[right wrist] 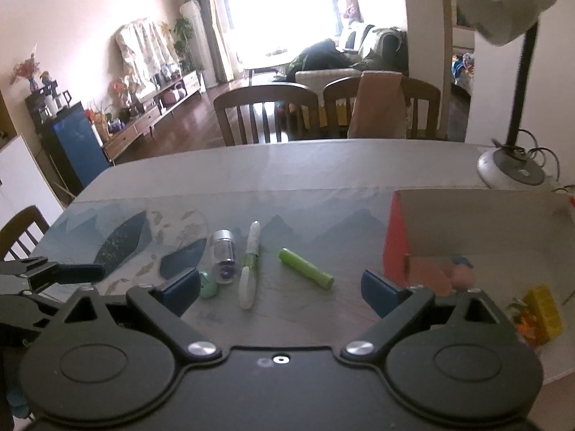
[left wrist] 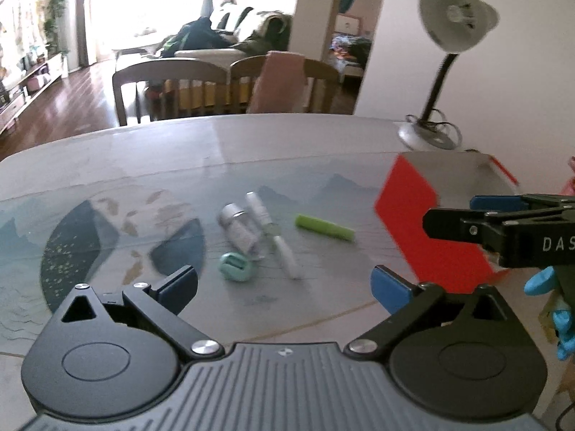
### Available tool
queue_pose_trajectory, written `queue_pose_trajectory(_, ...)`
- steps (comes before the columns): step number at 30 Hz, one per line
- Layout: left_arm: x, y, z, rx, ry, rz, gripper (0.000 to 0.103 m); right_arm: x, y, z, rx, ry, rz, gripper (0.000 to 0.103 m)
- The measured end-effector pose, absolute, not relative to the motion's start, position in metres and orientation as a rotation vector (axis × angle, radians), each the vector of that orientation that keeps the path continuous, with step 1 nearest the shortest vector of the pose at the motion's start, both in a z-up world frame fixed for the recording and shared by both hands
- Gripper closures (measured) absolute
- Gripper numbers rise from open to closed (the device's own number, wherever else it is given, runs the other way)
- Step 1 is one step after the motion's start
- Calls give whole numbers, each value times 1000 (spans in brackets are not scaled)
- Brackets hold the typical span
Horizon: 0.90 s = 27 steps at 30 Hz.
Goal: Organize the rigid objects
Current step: 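Move both tools back toward the glue stick, marker and bottle on the table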
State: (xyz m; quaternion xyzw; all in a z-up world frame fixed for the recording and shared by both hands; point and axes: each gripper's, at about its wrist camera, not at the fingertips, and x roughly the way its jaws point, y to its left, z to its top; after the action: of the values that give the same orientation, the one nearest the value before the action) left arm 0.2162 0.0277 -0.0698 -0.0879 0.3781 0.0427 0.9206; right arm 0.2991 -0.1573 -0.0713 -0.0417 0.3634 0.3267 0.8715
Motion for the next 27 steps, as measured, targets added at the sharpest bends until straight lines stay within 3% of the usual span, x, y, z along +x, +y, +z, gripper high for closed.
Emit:
queue_pose_trajectory(9,239,60,-111,-195,821,169,0,323,-108,-105,-237,782,686,8)
queue_pose_trajectory(27,276,76,-170,-175,816,178,0,378,-63,-166,-318,894,597,28)
